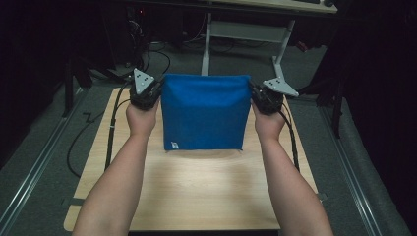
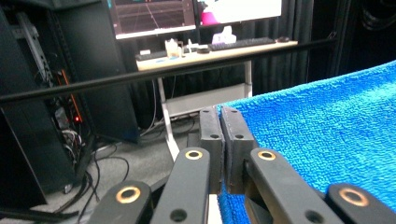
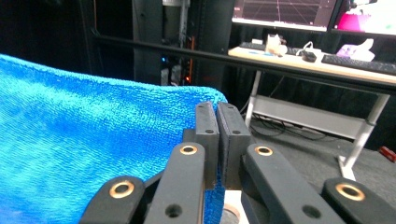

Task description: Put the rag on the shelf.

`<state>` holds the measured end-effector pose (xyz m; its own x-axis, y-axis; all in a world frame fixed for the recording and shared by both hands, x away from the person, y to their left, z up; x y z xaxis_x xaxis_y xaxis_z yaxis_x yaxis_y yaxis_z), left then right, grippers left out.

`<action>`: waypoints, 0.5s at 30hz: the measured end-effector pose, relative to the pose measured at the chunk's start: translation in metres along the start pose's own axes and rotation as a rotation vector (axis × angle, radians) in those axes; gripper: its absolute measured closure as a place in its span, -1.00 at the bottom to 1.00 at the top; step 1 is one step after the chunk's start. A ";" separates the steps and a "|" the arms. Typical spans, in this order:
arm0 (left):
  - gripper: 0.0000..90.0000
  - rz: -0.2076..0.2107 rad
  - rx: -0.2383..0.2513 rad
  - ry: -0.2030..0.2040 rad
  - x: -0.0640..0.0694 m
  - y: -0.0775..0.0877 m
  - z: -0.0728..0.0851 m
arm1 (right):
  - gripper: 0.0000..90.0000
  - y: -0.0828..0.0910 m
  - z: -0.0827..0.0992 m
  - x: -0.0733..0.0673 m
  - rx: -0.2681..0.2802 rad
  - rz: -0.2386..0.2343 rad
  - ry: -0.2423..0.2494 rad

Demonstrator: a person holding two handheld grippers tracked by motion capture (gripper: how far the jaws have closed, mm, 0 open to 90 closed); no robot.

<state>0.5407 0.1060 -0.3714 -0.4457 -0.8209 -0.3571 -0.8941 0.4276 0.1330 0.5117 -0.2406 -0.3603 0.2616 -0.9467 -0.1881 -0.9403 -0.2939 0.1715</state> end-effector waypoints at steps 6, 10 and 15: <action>0.97 0.003 -0.025 0.031 0.006 -0.007 0.018 | 0.96 -0.011 0.016 0.007 -0.031 0.003 -0.017; 0.97 0.021 -0.054 0.048 0.012 -0.010 0.037 | 0.96 -0.017 0.031 0.010 -0.065 0.013 -0.018; 0.97 0.047 -0.087 0.061 0.019 -0.011 0.056 | 0.96 -0.021 0.046 0.012 -0.089 0.018 -0.016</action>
<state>0.5449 0.1069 -0.4313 -0.4866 -0.8234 -0.2920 -0.8714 0.4337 0.2294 0.5243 -0.2397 -0.4101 0.2409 -0.9498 -0.1995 -0.9216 -0.2883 0.2597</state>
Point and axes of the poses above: each handheld gripper's, and its own axes: y roughly backward along the jaws, z roughly out of its underside, x roughly to its right, the point moved 3 cm from there along -y, roughly forward along the jaws, and after that the axes turned 15 degrees about -y, right-handed, at the moved point
